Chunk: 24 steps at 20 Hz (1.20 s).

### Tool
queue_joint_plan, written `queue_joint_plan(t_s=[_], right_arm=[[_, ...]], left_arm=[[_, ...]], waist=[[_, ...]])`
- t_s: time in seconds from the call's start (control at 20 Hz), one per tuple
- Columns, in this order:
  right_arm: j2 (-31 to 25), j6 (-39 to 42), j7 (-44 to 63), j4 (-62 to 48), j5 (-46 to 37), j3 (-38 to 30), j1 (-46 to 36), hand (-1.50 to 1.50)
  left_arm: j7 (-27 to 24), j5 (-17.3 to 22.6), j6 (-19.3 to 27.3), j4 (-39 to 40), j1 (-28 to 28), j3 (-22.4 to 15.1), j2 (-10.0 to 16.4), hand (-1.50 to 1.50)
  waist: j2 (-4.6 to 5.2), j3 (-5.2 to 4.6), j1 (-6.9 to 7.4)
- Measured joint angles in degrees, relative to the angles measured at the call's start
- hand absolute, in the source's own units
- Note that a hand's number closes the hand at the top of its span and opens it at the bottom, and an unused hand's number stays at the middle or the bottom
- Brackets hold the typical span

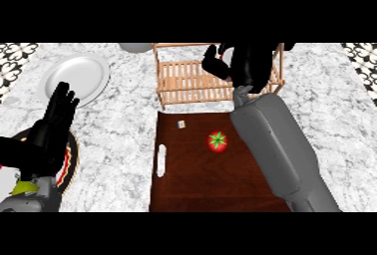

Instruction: Pick the can from the tray and place it in the tiered shelf

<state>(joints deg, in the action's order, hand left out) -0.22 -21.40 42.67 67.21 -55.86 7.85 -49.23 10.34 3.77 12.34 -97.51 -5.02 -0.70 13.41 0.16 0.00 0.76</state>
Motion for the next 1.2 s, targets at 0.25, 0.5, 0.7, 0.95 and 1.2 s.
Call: queue_joint_plan(t_s=[0.25, 0.5, 0.7, 0.95, 1.2], right_arm=[[0.05, -6.45, -2.93, -8.02, 2.86, -3.27, -3.42, -1.5], [0.17, -9.6, -8.37, -15.62, 9.35, -6.09, -5.71, -1.5], [0.02, -10.56, -13.43, -20.18, 13.69, -7.94, -7.49, -1.5], [-0.55, -10.68, -20.18, -21.92, 18.3, -10.37, -8.89, -1.5], [-1.01, -11.57, -22.67, -17.19, 22.28, -12.25, -8.32, -1.5]], left_arm=[[-1.09, -0.58, -0.39, 1.16, 0.09, 0.17, -0.77, 0.0], [-1.64, -0.59, -1.1, 0.89, 0.76, 0.97, -0.87, 0.0], [-0.98, -0.79, -1.47, 1.46, -0.47, 1.45, -1.1, 0.0], [-0.95, -1.68, -1.52, 1.1, 0.21, 1.46, -1.65, 0.0], [-1.03, -1.16, -2.32, 0.63, 1.03, 2.27, -1.62, 0.0]], waist=[[0.12, -0.01, 0.21], [0.12, 0.0, 0.36], [0.13, 0.01, 0.3], [0.06, 0.01, 0.14], [-0.14, 0.01, -0.31]])
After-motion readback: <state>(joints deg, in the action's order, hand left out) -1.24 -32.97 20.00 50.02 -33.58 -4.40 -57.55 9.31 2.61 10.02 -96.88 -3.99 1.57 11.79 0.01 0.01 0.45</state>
